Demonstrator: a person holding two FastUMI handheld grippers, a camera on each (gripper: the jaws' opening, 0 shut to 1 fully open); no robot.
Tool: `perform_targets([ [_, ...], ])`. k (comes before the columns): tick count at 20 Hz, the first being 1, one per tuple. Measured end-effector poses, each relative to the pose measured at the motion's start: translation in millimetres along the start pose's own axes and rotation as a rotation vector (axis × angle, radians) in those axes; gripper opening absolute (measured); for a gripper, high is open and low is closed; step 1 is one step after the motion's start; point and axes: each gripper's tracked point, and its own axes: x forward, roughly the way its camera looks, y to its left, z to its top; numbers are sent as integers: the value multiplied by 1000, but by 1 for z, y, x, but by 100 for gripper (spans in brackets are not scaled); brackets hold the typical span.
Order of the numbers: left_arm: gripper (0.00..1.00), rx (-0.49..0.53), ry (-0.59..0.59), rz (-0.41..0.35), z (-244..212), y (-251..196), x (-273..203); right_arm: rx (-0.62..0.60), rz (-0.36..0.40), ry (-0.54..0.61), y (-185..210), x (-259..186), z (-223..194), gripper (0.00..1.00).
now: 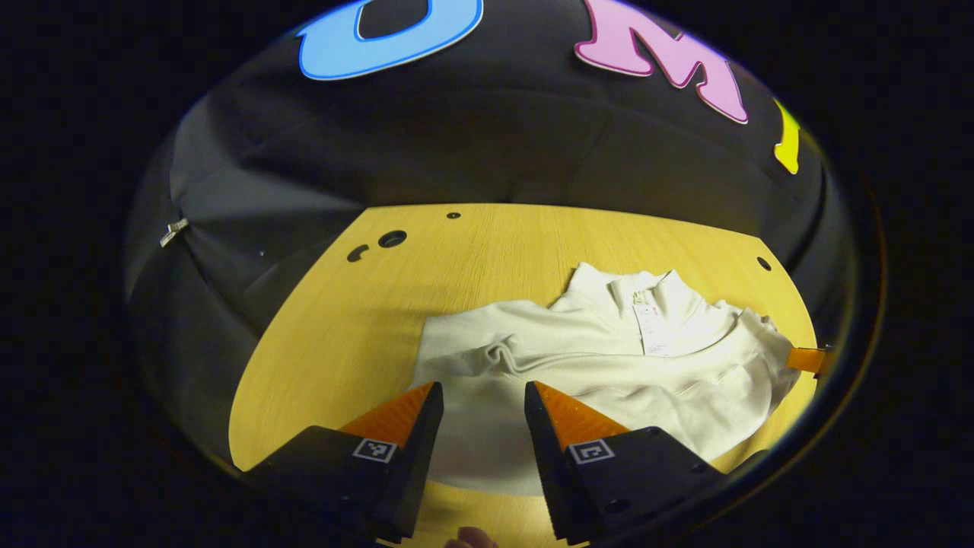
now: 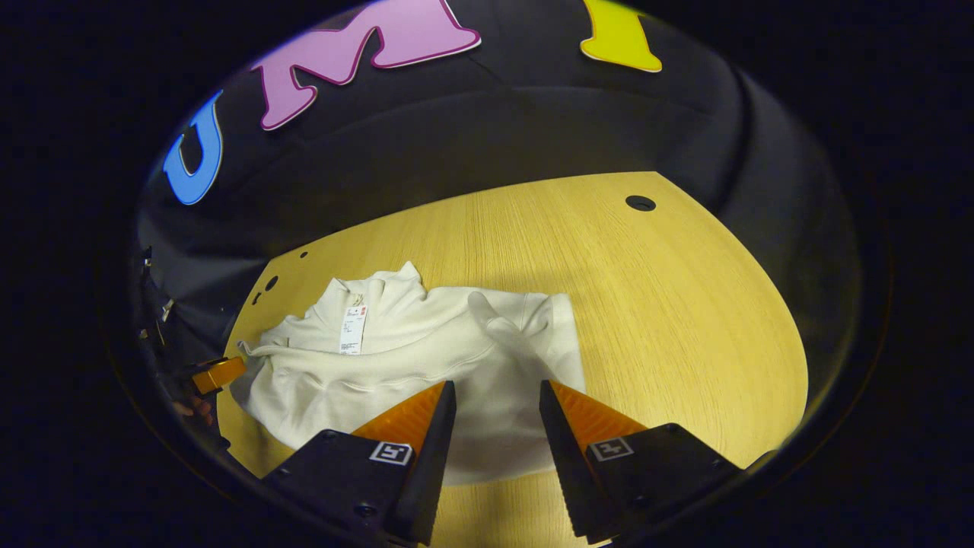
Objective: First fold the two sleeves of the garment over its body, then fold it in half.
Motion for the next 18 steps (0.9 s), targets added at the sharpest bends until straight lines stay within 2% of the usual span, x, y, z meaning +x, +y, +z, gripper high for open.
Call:
perform_targets([
  [1,69,0,-15,-8,3,-2,-9,-7,3,-4,0,-9,0,70],
  [7,71,16,-67,-53,-3,-8,-61,-8,41,-62,11,-60,0,71],
  [10,71,23,-83,-84,-16,-11,-84,12,65,-103,25,-86,-2,78],
  [18,71,0,-76,-163,-56,-21,-138,6,108,-126,53,-134,-34,78],
])
